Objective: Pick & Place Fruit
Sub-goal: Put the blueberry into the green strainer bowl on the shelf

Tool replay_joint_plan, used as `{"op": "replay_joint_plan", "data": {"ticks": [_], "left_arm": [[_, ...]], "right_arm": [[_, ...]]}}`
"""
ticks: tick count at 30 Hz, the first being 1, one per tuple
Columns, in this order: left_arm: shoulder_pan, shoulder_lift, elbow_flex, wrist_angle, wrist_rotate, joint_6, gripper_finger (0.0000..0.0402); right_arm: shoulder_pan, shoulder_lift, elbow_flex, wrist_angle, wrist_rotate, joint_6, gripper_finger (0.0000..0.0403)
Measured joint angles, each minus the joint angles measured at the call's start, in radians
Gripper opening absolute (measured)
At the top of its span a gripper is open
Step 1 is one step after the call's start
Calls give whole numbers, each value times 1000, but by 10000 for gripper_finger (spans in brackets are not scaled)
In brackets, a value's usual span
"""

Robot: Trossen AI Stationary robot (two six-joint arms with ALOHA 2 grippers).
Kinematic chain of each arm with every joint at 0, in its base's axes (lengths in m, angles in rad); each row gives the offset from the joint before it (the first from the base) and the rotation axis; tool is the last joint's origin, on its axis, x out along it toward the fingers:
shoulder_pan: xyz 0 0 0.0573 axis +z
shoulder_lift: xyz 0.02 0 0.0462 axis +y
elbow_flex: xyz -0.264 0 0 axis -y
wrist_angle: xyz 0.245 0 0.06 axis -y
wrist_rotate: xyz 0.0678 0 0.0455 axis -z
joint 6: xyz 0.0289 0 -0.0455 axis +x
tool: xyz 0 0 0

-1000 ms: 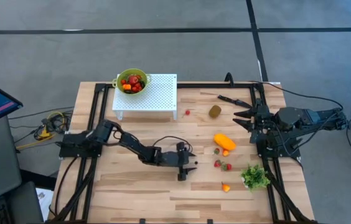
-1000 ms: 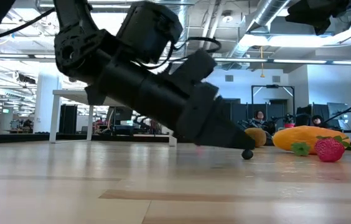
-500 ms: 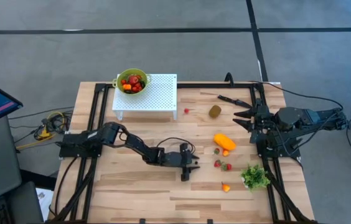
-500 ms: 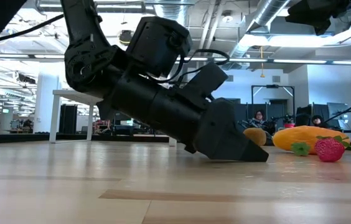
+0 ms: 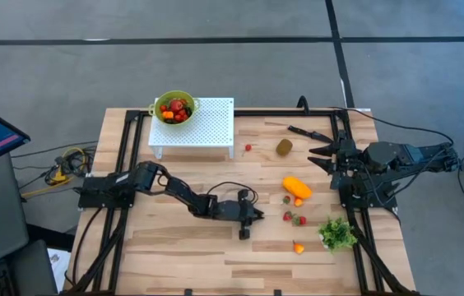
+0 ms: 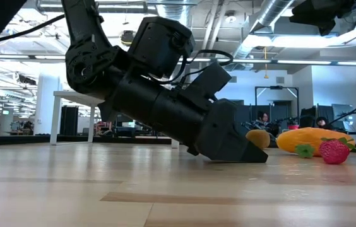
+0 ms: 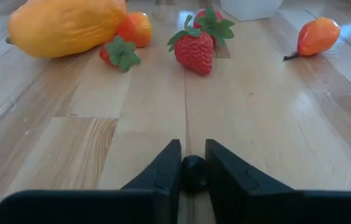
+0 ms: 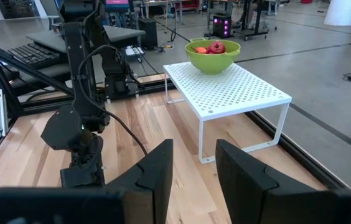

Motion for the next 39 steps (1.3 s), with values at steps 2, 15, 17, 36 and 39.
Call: {"op": "replay_joint_plan", "data": {"ticks": [2,15,17,36,39], "left_arm": [[0,0,0,0,1,0,56],[2,-14,-5,-11,6,41,60],[8,-45,-22,-31,4,68,62],[263,-915,-487,-126,-279,194,58],[329,-1063,-572,-124,-290,172,58]], "right_arm": [[0,0,0,0,0,0,116],[0,0,0,0,0,0,116],[0,0,0,0,0,0,116],[0,0,0,1,0,0,116],[0,0,0,1,0,0,116]]}}
